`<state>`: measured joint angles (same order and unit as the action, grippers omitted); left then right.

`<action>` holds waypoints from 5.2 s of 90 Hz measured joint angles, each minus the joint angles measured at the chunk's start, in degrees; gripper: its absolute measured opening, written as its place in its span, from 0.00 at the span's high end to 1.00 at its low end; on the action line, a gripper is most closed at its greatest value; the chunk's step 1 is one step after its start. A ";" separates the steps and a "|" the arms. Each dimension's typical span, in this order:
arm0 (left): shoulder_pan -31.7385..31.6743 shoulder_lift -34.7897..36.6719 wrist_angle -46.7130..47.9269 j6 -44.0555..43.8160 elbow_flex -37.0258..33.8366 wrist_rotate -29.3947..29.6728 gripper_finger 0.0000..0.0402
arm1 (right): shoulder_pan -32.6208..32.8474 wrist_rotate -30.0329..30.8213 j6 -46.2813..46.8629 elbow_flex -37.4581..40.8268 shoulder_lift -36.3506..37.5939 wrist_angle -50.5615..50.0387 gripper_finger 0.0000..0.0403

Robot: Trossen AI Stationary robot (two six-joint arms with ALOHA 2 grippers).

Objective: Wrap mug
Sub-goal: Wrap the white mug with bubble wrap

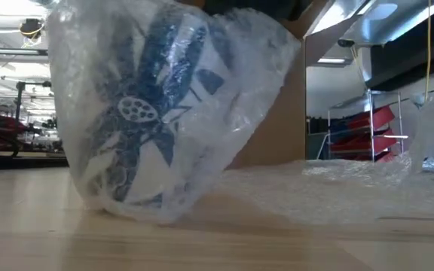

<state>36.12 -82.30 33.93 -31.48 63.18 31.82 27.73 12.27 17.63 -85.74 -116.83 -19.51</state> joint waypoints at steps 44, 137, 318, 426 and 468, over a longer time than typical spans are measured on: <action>-0.68 1.33 -26.88 -5.30 -18.78 1.92 1.00 | -0.02 -0.02 -0.13 0.22 -0.37 0.33 1.00; 1.67 -17.62 -53.95 -11.59 -26.14 -6.69 1.00 | -4.17 -3.62 -0.83 -2.03 0.61 5.16 1.00; 2.29 -9.18 -56.79 -3.84 -18.43 -2.84 1.00 | 2.96 0.76 3.06 9.86 5.24 12.90 1.00; 2.86 -8.99 -49.14 -2.95 -16.09 -11.77 1.00 | 1.49 -1.52 0.25 -10.74 -0.40 -8.03 1.00; 2.86 -9.05 -47.72 -2.21 -16.11 -11.21 1.00 | 1.49 -5.64 0.40 -32.16 -15.51 -29.38 1.00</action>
<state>38.98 -91.35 -13.79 -33.70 47.07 20.61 29.21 6.64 18.03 -117.90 -132.34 -48.90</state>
